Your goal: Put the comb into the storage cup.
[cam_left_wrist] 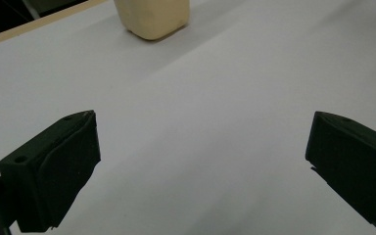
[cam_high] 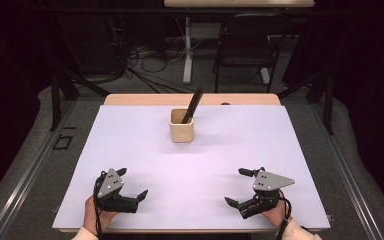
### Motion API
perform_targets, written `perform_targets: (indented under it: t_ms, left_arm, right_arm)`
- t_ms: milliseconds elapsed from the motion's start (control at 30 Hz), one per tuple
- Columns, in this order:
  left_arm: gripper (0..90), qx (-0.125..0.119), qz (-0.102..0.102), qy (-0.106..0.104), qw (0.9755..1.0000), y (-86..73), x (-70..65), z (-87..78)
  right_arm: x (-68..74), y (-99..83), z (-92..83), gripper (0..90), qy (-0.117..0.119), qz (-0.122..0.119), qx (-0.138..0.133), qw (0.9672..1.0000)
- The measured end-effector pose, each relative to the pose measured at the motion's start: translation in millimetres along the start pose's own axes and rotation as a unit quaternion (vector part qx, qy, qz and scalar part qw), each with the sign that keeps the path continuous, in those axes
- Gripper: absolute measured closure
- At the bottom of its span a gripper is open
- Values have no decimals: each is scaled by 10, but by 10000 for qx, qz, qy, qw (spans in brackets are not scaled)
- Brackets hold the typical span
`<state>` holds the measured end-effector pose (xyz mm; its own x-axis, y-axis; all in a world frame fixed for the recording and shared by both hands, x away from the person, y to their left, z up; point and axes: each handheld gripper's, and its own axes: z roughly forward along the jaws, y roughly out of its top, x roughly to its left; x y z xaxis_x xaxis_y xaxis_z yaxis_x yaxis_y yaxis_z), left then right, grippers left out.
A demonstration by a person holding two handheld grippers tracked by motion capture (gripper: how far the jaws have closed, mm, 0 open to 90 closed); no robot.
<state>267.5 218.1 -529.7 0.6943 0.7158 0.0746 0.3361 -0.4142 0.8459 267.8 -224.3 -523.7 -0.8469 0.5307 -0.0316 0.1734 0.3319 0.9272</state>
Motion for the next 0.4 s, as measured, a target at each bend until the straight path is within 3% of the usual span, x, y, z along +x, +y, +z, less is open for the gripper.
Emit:
perform_targets:
  t_ms: [400]
  left_arm:
    - [0, 47, 29, -63, 10000, -6, -22, 7]
  right_arm:
    - [-4, 0, -8, 0, 0, -33, -20, 10000]
